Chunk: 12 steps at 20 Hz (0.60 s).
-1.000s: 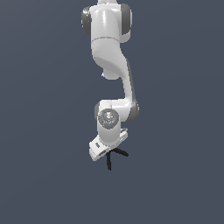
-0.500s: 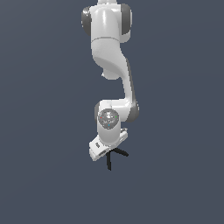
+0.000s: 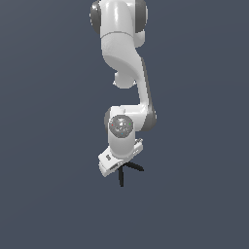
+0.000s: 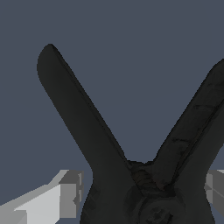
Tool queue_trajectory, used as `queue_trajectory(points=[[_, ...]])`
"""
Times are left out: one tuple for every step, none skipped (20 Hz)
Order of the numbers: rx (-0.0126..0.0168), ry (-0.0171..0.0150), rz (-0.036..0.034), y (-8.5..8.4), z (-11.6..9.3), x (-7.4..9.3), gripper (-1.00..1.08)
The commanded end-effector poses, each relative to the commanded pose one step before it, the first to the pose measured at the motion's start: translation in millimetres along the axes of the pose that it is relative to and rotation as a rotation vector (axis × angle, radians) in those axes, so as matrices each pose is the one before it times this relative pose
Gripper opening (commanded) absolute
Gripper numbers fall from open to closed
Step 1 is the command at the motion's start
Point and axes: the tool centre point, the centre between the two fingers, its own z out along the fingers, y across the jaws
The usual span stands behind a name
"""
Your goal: Pick up the object and move it to a goal position.
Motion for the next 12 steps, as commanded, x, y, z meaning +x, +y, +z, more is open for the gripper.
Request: queue_trajectory(points=[[-0.00287,0.00294,-0.00052,-1.14,-17.82,0.78,-1.00],[0.00000,0.00000,0.00000,-0.74,-7.81,-0.14,-1.00],[0.00000,0.00000,0.00000,-0.81,-8.56,-0.15,-1.00],[0.00000,0.00000,0.00000,-0.87,-9.26,-0.16,-1.00],[0.00000,0.00000,0.00000,-0.93,-9.90,-0.16,-1.00],[0.00000,0.00000,0.00000,-0.98,-10.49,-0.15,-1.00],[0.00000,0.00000,0.00000,-1.03,-11.04,-0.15,-1.00],[-0.00015,-0.00026,-0.00038,-1.30,-11.46,0.05,-1.00],[0.00000,0.00000,0.00000,-1.08,-11.81,-0.12,-1.00],[0.00000,0.00000,0.00000,-1.08,-11.83,-0.10,-1.00],[0.00000,0.00000,0.00000,-1.07,-11.81,-0.08,-1.00],[0.00000,0.00000,0.00000,-1.05,-11.76,-0.06,-1.00]])
